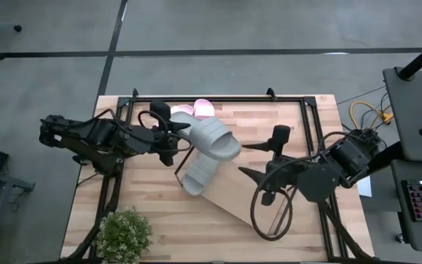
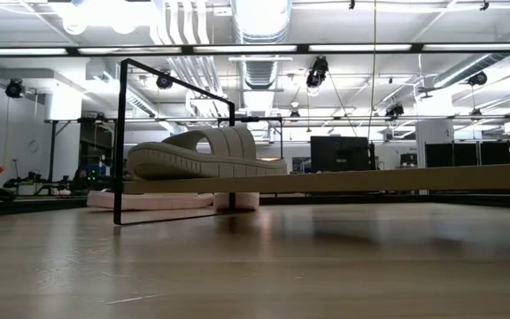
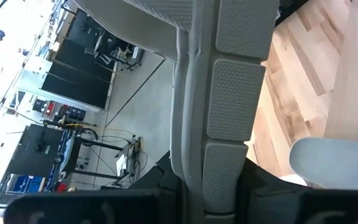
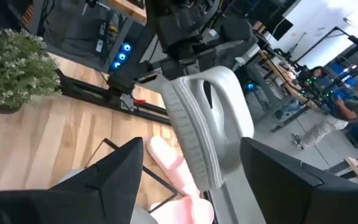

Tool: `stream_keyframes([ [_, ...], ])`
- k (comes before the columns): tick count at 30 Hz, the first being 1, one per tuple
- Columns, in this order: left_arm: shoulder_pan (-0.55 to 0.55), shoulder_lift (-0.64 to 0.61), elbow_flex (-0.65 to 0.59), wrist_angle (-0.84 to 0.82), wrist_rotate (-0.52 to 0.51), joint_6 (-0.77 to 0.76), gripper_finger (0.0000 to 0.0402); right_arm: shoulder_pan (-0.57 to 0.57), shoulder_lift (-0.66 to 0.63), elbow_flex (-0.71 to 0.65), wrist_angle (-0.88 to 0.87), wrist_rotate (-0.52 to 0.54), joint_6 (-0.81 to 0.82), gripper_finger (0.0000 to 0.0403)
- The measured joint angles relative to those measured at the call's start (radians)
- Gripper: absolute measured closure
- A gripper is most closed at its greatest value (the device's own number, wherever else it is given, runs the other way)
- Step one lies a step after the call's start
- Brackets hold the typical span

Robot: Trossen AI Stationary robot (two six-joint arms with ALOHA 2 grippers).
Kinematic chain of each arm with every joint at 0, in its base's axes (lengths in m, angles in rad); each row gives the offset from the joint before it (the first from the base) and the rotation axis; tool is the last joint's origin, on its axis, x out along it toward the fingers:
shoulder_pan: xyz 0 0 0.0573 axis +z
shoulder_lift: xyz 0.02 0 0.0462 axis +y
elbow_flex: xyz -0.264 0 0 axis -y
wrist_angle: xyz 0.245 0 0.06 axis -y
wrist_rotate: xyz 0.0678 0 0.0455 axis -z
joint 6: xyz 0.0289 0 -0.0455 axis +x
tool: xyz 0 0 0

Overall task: Pick and place slides into the shelf
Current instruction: Put the gray slipper on the shelf

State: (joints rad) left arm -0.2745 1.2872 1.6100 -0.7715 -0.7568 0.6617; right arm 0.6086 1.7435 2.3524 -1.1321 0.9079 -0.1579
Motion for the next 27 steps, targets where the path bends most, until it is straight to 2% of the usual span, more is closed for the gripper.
stream_keyframes([
  [7, 0.011, 0.016, 0.0, 0.03, 0.003, 0.0, 0.036, 0.0, 0.011, 0.0, 0.008, -0.036, -0.034, 0.0145],
  [27, 0.026, 0.017, 0.0, 0.024, 0.018, -0.002, 0.036, -0.057, 0.011, 0.0, 0.06, 0.001, -0.069, 0.0159],
])
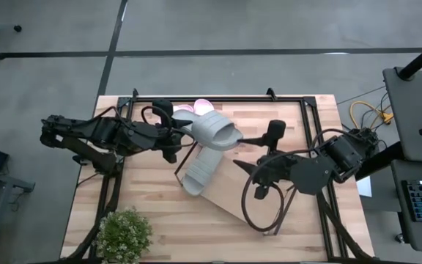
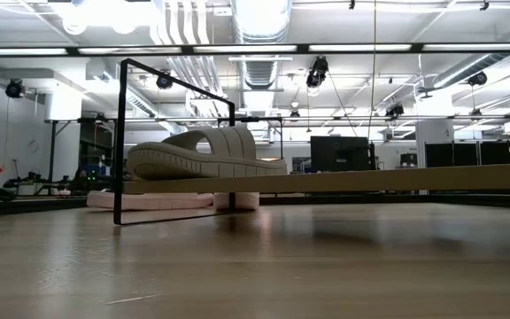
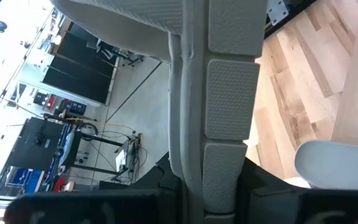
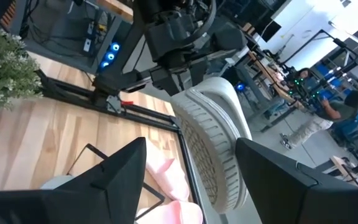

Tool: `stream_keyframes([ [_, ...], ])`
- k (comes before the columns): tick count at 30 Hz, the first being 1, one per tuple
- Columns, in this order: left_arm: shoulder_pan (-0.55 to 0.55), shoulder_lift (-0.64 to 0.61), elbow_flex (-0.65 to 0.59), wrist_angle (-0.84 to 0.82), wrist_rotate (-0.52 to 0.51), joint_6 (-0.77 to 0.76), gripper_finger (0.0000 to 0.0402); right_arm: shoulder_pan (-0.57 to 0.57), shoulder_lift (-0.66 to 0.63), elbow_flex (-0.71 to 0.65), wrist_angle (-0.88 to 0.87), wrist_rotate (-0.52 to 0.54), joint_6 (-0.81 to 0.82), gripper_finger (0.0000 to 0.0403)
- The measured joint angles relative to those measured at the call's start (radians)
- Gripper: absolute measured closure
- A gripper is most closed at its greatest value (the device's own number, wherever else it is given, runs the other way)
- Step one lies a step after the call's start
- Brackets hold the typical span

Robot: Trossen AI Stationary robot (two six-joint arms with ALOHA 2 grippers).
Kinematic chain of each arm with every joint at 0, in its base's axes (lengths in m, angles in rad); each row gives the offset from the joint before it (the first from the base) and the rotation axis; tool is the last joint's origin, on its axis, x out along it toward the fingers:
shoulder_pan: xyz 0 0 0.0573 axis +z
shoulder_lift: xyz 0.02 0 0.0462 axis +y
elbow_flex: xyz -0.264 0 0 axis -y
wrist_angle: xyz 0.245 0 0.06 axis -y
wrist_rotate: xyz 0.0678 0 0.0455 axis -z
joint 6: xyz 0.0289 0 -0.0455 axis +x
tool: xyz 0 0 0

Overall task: Pick and place slides into the shelf
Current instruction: Put the gray slipper on the shelf

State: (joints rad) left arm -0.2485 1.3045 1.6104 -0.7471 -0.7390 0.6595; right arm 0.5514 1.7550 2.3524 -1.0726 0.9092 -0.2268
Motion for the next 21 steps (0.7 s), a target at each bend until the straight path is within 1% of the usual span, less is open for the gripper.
stream_keyframes([
  [7, 0.014, 0.0, 0.0, 0.0, 0.012, 0.008, 0.0361, 0.0, 0.0, 0.0, 0.076, 0.006, -0.002, 0.0161],
  [12, 0.02, -0.001, -0.001, -0.002, 0.014, 0.005, 0.0361, -0.001, 0.001, 0.0, 0.064, 0.001, 0.002, 0.0158],
  [18, 0.02, -0.002, -0.001, -0.003, 0.013, 0.005, 0.0361, -0.006, 0.001, -0.001, -0.002, -0.001, 0.009, 0.0152],
  [21, 0.02, -0.004, -0.001, -0.003, 0.026, 0.004, 0.0361, -0.019, 0.001, -0.002, -0.001, -0.006, 0.009, 0.0153],
])
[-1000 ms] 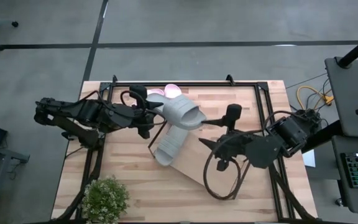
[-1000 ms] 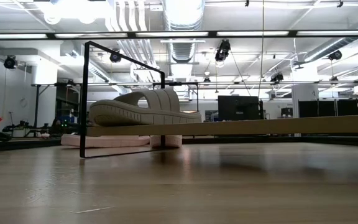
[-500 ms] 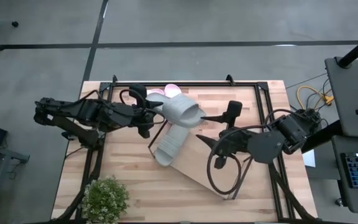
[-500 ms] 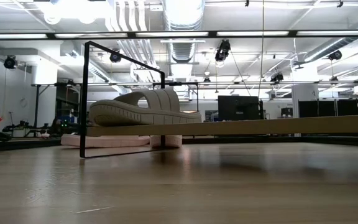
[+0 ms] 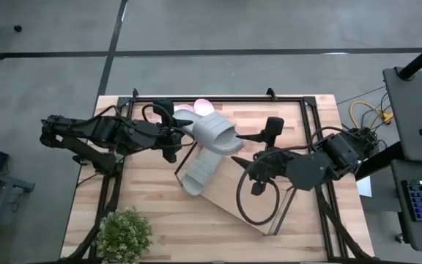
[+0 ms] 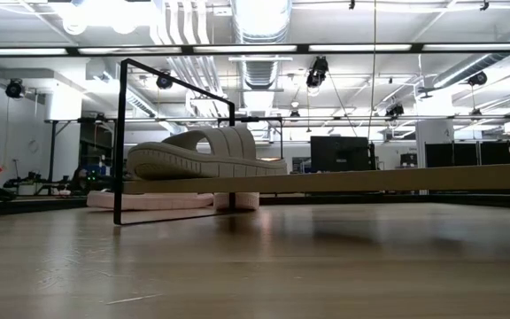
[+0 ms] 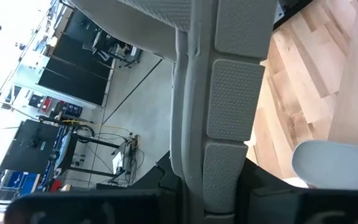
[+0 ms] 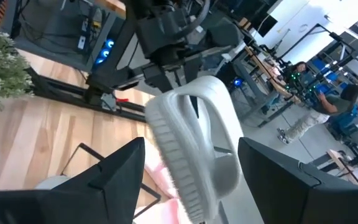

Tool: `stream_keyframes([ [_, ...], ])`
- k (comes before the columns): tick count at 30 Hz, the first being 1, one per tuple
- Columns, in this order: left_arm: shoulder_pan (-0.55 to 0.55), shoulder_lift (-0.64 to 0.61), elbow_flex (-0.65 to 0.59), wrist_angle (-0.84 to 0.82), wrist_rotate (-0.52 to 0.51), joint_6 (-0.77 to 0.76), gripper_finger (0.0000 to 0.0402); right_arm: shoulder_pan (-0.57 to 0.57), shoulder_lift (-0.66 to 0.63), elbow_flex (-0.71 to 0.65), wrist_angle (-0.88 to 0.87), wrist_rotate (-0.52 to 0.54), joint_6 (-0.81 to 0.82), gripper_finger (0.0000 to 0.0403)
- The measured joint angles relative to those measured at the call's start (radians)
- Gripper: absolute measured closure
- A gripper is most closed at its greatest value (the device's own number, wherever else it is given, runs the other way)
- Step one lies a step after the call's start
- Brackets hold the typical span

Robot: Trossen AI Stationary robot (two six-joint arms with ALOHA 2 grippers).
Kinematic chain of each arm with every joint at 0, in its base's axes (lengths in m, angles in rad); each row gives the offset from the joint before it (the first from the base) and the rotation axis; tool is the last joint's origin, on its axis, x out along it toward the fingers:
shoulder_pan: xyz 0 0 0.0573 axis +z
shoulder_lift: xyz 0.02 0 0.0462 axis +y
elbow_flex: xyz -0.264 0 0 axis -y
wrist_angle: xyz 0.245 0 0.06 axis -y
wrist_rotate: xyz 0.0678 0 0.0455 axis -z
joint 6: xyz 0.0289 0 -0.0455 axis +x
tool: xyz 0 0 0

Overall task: Pick and place slides into the shelf
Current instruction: Put the gray slipper on the shelf

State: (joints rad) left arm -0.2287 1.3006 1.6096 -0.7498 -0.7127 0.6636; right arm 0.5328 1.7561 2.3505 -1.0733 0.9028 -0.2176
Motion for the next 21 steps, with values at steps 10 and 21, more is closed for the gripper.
stream_keyframes([
  [10, 0.0, -0.004, 0.0, 0.0, 0.005, 0.0, 0.0361, -0.034, 0.0, -0.009, -0.024, -0.098, 0.035, 0.0174],
  [21, 0.0, -0.01, 0.0, 0.006, 0.006, 0.001, 0.0362, -0.063, 0.0, -0.081, -0.009, -0.09, 0.065, 0.0199],
])
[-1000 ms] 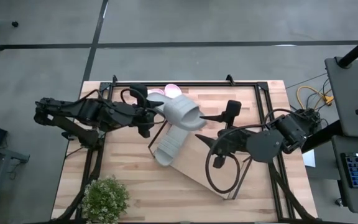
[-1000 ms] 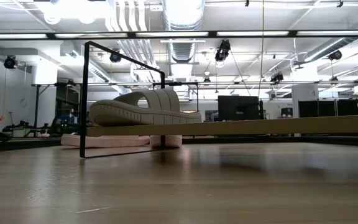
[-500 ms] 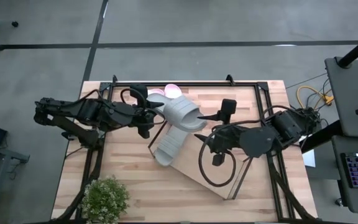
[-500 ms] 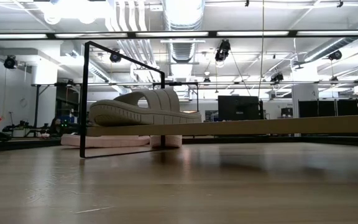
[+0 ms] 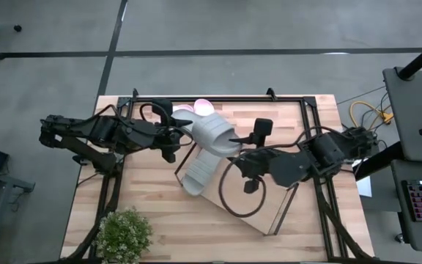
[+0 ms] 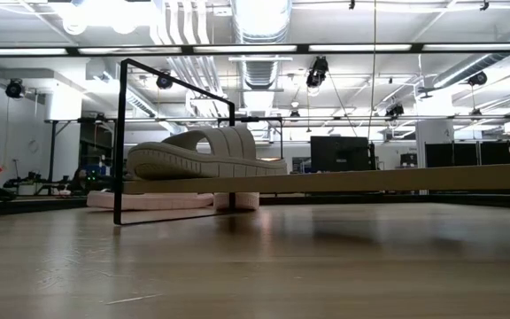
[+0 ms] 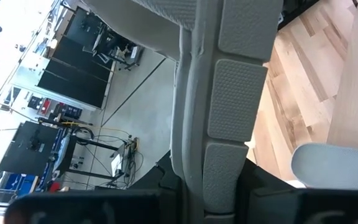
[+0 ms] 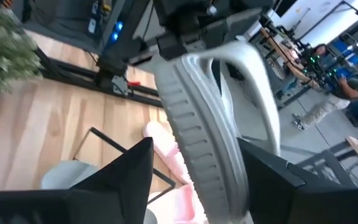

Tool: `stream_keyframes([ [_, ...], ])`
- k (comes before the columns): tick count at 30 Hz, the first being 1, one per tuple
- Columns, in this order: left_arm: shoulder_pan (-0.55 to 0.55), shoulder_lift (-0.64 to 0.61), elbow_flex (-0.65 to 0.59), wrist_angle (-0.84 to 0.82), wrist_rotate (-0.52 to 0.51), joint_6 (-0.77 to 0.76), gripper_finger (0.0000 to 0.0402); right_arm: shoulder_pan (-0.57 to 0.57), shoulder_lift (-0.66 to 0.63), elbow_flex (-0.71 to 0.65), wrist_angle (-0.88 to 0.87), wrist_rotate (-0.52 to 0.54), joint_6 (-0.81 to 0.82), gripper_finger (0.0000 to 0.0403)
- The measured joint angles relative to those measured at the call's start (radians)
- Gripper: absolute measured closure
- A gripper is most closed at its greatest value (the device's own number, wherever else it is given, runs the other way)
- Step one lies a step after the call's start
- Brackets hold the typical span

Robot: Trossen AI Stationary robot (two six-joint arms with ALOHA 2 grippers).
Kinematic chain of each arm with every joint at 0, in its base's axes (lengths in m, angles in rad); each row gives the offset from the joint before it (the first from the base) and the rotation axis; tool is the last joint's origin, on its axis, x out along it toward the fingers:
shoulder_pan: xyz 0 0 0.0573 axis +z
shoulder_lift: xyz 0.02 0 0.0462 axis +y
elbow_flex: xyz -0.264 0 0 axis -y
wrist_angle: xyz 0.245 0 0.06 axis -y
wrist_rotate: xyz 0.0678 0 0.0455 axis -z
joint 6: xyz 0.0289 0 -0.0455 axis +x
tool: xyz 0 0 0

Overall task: Pick and place slides into the shelf
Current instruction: Put the gray slipper on the shelf

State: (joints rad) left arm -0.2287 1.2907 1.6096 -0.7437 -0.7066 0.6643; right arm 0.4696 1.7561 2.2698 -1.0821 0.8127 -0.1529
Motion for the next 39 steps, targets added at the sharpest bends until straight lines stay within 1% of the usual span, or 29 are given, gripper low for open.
stream_keyframes([
  [3, 0.0, 0.0, 0.0, -0.001, 0.006, 0.0, 0.0362, -0.018, 0.0, -0.035, 0.013, 0.005, 0.003, 0.0215],
  [6, 0.0, -0.001, 0.0, -0.001, 0.008, 0.0, 0.0362, -0.028, 0.0, -0.055, 0.032, 0.042, -0.001, 0.0239],
  [14, 0.0, -0.021, 0.0, 0.003, 0.02, 0.006, 0.0362, -0.03, 0.0, -0.04, 0.046, 0.047, -0.002, 0.03],
  [16, 0.0, -0.025, 0.0, 0.009, 0.025, 0.005, 0.0362, -0.03, 0.0, -0.035, 0.056, 0.043, -0.005, 0.0321],
  [19, 0.0, -0.027, 0.0, 0.006, 0.028, 0.004, 0.0362, -0.03, 0.0, -0.036, 0.069, 0.044, -0.022, 0.0363],
  [25, 0.0, -0.032, 0.001, 0.007, 0.021, 0.004, 0.0362, -0.03, 0.0, -0.036, 0.122, 0.057, -0.033, 0.0367],
  [28, 0.0, -0.031, 0.002, 0.01, 0.015, -0.002, 0.036, -0.029, 0.0, -0.036, 0.127, 0.093, -0.032, 0.0367],
  [30, 0.0, -0.031, 0.002, 0.01, 0.004, -0.003, 0.0337, -0.029, 0.0, -0.036, 0.128, 0.11, -0.027, 0.0368],
  [35, 0.003, -0.033, 0.002, 0.007, -0.02, -0.002, 0.0263, -0.029, 0.0, -0.036, 0.132, 0.13, 0.0, 0.0368],
  [39, 0.003, -0.035, 0.002, 0.004, -0.042, -0.003, 0.0235, -0.028, -0.001, -0.036, 0.132, 0.151, 0.0, 0.0369],
])
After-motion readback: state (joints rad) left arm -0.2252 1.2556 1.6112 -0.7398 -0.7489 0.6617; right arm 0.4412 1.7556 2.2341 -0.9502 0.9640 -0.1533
